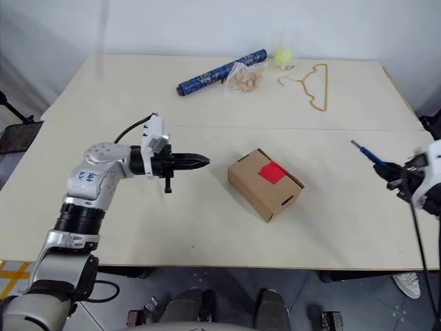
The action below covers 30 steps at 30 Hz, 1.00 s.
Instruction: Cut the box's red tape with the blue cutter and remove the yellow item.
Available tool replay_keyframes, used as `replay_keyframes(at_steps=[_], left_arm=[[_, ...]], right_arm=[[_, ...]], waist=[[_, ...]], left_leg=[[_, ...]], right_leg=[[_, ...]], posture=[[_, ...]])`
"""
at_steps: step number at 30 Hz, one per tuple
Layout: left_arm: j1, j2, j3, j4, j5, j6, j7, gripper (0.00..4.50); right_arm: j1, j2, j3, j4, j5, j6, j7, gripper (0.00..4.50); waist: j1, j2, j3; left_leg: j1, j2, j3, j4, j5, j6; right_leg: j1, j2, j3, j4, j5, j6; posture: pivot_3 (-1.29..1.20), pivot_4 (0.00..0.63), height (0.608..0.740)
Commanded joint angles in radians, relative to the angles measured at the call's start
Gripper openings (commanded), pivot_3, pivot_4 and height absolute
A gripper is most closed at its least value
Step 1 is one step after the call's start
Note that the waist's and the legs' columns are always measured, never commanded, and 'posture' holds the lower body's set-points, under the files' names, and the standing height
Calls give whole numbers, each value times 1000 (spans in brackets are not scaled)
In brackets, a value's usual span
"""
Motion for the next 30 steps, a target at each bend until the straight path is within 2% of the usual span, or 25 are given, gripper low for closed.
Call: replay_keyframes(at_steps=[1,7,11,14,16,18,19,23,27,30], left_arm=[[90,45,53,-100,-35,-16,0,0],[307,91,110,-282,-73,23,54,0],[369,96,138,-347,-114,60,88,0],[391,104,117,-374,-104,69,104,0],[399,123,112,-390,-113,95,101,0],[376,102,73,-416,-120,134,124,0],[367,94,48,-424,-118,146,127,0],[302,46,-93,-404,-54,180,159,0],[213,-25,-181,-319,9,200,225,0],[160,-79,-212,-266,39,217,266,0]], right_arm=[[-1,45,-7,39,-27,-87,-18,103],[72,75,-37,-3,10,-79,55,2125],[149,33,-91,-81,47,-62,126,3583],[168,-6,-187,-161,163,35,188,4484],[176,-28,-201,-247,216,112,205,4484],[118,-31,-127,-289,209,121,215,4484],[86,-23,-78,-294,182,106,211,4049],[-67,63,135,-211,-28,-42,116,2856],[-176,140,278,-52,-217,-225,34,1462],[-215,174,335,31,-264,-295,45,532]], waist=[[-1,0,0],[5,1,1],[11,1,1],[5,2,1],[2,2,1],[-2,2,1],[-6,1,1],[-6,1,0],[8,1,0],[10,1,0]], left_leg=[[2,0,0,-1,0,0],[7,2,1,-6,1,-1],[7,2,0,-6,1,-1],[8,2,2,-6,1,-1],[10,2,3,-7,0,-1],[12,3,3,-9,0,-2],[13,4,3,-9,0,-2],[13,3,4,-10,1,-3],[12,2,6,-11,2,-3],[11,1,6,-12,2,-3]], right_leg=[[1,0,0,0,0,0],[2,0,3,0,0,0],[4,-1,3,-1,0,0],[4,-1,4,-2,0,0],[4,-1,6,-2,0,-1],[4,-1,6,-1,-1,-2],[5,0,6,-1,-1,-2],[4,0,6,-1,-1,-3],[1,0,8,1,-1,-3],[1,0,7,0,-1,-2]], posture=[[0,150,740],[0,150,740],[0,150,740],[0,150,740],[0,150,740],[0,150,740],[0,150,740],[0,150,740],[0,150,740],[0,150,740]])
